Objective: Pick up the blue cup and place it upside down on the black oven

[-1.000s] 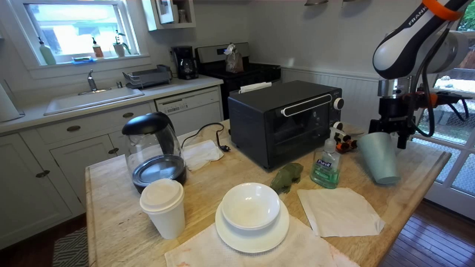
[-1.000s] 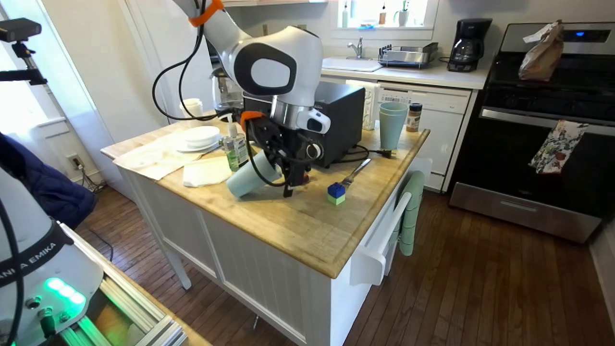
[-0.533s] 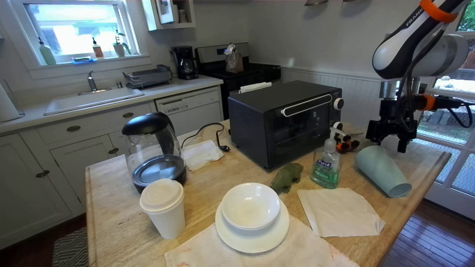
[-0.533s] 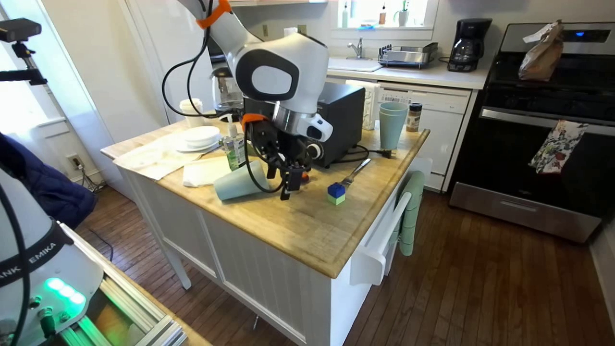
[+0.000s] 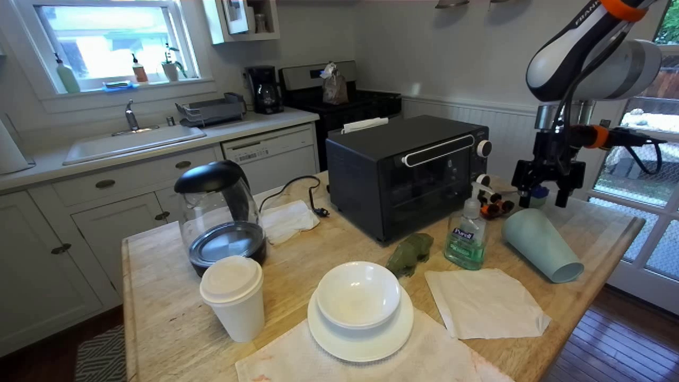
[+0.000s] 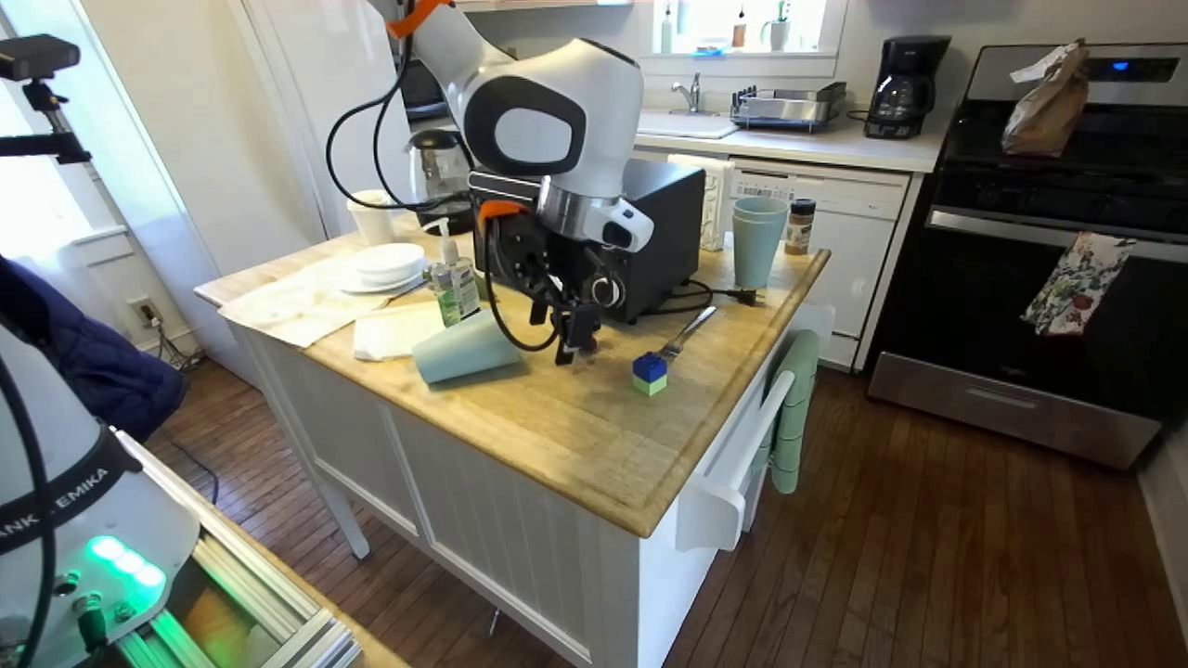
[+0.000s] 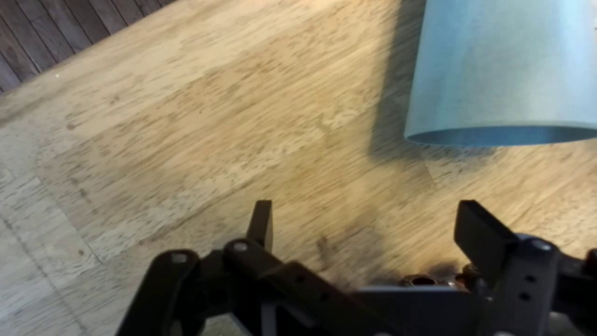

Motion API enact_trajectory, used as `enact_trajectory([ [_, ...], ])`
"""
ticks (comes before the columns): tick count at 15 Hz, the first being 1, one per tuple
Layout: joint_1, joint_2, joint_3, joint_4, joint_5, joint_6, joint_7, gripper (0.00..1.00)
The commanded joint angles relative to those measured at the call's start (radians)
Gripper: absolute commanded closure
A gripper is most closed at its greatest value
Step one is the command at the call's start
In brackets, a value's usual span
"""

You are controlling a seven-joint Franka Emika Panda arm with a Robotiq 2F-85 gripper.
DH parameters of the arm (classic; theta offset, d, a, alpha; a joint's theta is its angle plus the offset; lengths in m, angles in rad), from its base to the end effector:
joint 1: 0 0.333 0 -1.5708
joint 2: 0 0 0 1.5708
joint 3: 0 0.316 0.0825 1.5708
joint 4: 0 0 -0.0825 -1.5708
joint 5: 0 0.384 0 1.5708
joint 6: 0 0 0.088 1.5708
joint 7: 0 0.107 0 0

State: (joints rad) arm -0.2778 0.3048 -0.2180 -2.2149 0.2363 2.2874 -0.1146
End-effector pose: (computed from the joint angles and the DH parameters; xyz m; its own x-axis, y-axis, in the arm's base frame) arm 0.4648 -0.2474 0.2251 0.8364 -0.5047 -0.2139 -0.5326 -0.8405 -0.0994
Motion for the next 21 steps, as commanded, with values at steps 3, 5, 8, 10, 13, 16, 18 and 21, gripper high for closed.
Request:
enact_trajectory([
  [3,0.034,-0.084,0.026,-0.016,-0.057,-0.01,-0.001,0.0],
  [5,0.047,-0.121,0.037,-0.028,-0.061,-0.029,-0.009,0.0],
  [8,0.061,-0.165,0.047,-0.047,-0.057,-0.067,-0.002,0.0],
  [10,0.071,-0.185,0.049,-0.056,-0.058,-0.128,0.024,0.0],
  [13,0.081,-0.204,0.048,-0.081,-0.066,-0.199,0.059,0.0],
  [16,0.088,-0.209,0.05,-0.113,-0.046,-0.244,0.095,0.0],
  [18,0.096,-0.216,0.056,-0.148,-0.034,-0.239,0.098,0.0],
  [21,0.111,-0.228,0.072,-0.203,-0.018,-0.208,0.081,0.0],
])
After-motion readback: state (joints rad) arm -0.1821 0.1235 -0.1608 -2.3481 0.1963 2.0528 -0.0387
